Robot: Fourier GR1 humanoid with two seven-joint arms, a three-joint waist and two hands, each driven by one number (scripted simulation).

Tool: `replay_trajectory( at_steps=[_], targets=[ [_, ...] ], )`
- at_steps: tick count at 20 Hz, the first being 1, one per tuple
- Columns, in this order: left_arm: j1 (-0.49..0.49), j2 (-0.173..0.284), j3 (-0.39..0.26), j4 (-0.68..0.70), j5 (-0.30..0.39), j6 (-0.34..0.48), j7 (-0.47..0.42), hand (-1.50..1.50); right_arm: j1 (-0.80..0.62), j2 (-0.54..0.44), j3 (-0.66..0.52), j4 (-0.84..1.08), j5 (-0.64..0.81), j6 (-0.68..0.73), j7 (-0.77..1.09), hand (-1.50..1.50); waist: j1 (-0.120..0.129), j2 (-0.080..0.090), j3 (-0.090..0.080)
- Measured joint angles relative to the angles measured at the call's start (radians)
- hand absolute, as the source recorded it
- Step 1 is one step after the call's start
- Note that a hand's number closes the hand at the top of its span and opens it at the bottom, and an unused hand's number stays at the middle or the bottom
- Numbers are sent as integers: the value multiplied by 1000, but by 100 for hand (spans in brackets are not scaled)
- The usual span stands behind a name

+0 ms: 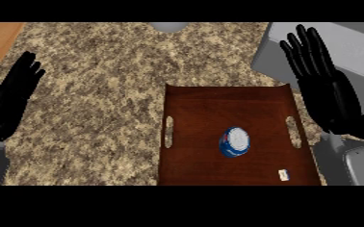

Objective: Pick the can from the tray and place it in the cardboard box

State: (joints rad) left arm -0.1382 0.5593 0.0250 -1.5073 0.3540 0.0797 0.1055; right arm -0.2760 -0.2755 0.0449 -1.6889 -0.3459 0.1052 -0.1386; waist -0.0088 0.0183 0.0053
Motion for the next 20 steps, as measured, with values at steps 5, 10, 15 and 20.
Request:
replay_trajectory(
  at_steps=[5, 10, 15, 20],
  targets=[
    [21, 19, -21, 51, -147, 73, -16, 0, 82, 14, 39, 27, 15, 1, 55, -150, 1, -12, -4],
    [55, 40, -37, 103, -232, 123, -14, 0, 122, -182, 135, 25, 308, 39, 44, -150, -1, -19, -15],
    [69, 13, -66, 135, -306, 175, -25, 0, 300, -123, 163, 135, 344, 17, -208, -150, -3, -16, -6],
    [56, -14, -70, 157, -349, 188, -22, 0, 312, -143, 126, 270, 375, 63, -442, -150, 5, -17, -5]
  ],
)
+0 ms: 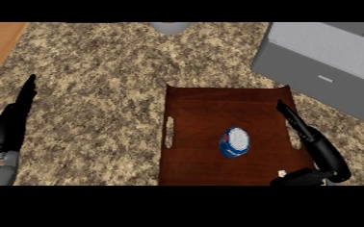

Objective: Pick the can from the tray and place it in the cardboard box

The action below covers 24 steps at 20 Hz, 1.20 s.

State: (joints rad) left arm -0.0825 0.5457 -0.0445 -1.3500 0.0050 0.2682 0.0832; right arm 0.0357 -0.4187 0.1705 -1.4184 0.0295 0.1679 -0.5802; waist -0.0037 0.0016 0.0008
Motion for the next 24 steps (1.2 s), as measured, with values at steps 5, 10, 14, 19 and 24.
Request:
replay_trajectory(
  at_steps=[5, 10, 14, 19, 24],
  targets=[
    [2, -4, 6, 11, -13, -3, -12, 0, -68, -108, 6, 7, 150, -20, 38, -150, 6, -1, -1],
    [-5, -16, 5, 13, -24, -6, -9, 0, -143, -194, 63, -55, 255, 59, 190, -150, 8, -2, -2],
    [-10, -20, 9, 12, -28, -13, -7, 0, -218, -213, 136, -119, 324, 150, 363, -150, 12, -3, -3],
    [-24, -37, 19, 28, -47, -18, -8, 0, -293, -192, 187, -122, 370, 277, 490, -150, 10, -2, -2],
    [-37, -45, 47, 57, -56, -42, -27, 0, -353, -119, 216, -120, 419, 356, 617, -150, 8, -2, -1]
  ],
)
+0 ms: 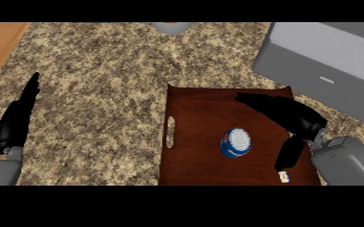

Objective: Pick the can from the tray and place it in the cardboard box

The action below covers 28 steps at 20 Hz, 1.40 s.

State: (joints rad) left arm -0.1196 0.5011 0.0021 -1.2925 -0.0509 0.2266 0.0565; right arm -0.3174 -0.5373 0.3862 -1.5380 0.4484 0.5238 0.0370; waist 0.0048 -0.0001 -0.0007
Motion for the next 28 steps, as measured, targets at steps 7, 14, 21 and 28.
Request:
replay_trajectory(
  at_steps=[7, 14, 21, 28],
  targets=[
    [19, -33, 34, -20, -37, -25, -3, 0, 1, 86, 1, 51, 122, 15, -12, -150, -1, 0, 1],
    [36, -60, 71, -73, -81, -48, 35, 0, 30, 163, -35, 3, 170, 78, 10, -150, -3, -1, 1],
    [16, -87, 104, -21, -110, -77, -3, 0, 53, 205, -55, -51, 185, 135, -33, -150, -5, 0, 1],
    [23, -110, 119, -51, -139, -91, 15, 0, 86, 267, -43, -162, 209, 221, 60, -150, -4, -1, 1]
  ],
)
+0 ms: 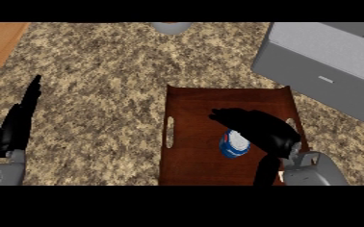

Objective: Pick the can from the tray and place it in the cardboard box

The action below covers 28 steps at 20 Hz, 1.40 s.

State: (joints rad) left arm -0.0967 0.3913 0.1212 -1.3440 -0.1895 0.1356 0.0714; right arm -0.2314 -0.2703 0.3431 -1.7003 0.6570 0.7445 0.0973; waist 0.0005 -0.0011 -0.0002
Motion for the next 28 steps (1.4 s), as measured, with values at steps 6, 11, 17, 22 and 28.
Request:
replay_trajectory(
  at_steps=[6, 11, 17, 22, 28],
  targets=[
    [-19, -19, 12, 26, -25, 3, -6, 0, 3, 36, 36, 63, 88, -10, 42, -150, 1, 1, 0],
    [-16, -11, 38, 38, -23, -28, -29, 0, 0, 67, 59, 134, 178, -112, 12, 150, 1, -6, -4],
    [-1, -18, 51, 15, -25, -37, -25, 0, -29, 80, 57, 207, 279, -295, -68, 150, 2, -5, -4],
    [-18, -17, 61, 21, -33, -43, -12, 0, -30, 83, 48, 228, 353, -420, -104, 150, 1, -3, -2],
    [-6, -22, 69, 20, -30, -42, -23, 0, -52, -179, -207, 287, 264, -483, -320, 150, -12, 9, 4]
  ],
)
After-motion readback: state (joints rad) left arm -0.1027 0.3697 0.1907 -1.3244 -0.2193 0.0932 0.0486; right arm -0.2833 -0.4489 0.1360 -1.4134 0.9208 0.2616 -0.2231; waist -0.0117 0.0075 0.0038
